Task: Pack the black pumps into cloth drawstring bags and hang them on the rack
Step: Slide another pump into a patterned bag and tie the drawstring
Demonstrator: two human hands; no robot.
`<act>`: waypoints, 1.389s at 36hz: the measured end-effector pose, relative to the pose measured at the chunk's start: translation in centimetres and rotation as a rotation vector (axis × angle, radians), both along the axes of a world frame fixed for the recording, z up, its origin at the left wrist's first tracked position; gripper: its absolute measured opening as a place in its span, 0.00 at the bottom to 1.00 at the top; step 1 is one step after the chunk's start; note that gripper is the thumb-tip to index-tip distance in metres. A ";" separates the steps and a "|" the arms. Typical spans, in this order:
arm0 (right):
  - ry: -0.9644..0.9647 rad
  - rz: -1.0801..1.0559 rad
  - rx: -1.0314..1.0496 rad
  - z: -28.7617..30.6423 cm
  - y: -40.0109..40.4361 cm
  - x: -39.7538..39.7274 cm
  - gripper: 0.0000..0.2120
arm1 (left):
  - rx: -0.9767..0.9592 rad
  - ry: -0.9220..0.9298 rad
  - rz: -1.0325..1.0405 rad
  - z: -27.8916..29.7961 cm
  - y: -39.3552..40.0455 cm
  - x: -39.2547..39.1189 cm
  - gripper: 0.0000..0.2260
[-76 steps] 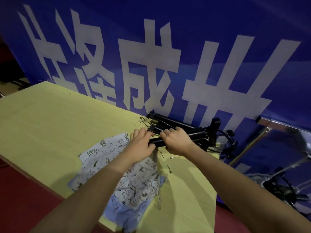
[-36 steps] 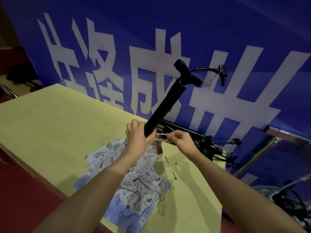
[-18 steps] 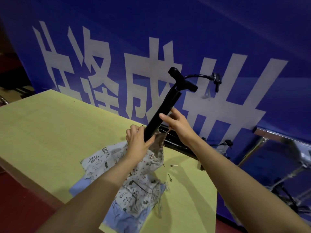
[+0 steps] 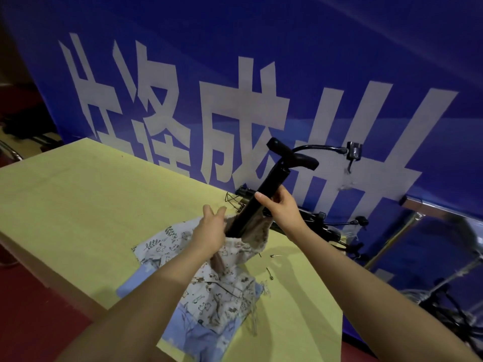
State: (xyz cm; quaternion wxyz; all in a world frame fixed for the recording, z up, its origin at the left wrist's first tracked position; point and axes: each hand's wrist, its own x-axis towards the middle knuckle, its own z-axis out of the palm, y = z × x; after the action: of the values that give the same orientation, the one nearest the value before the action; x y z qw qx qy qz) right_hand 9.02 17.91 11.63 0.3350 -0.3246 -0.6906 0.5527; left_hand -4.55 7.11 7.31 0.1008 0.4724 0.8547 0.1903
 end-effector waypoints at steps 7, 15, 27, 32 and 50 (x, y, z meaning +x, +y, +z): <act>-0.101 -0.022 0.086 -1.8 -0.4 -0.6 0.15 | 0.486 -0.265 -0.031 2.4 0.7 1.0 0.14; -0.288 -0.040 0.331 -1.0 -0.7 -2.6 0.20 | 0.814 -0.297 0.034 6.2 1.6 -0.1 0.23; -0.553 0.024 0.465 -2.0 -1.5 -4.0 0.24 | 0.604 0.032 -0.134 5.7 0.1 -0.6 0.29; -0.475 0.025 0.494 -1.3 -1.5 -2.7 0.13 | 0.564 0.125 -0.095 5.8 0.5 -0.6 0.26; -0.123 -0.290 0.527 2.7 -1.2 -1.7 0.03 | 0.558 0.358 -0.097 7.5 1.6 -0.4 0.15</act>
State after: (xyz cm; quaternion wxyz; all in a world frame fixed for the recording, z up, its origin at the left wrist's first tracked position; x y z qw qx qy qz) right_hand 7.37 16.74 14.38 0.4407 -0.3545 -0.7756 0.2803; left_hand -4.99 8.66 14.80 -0.1752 0.5476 0.7504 0.3260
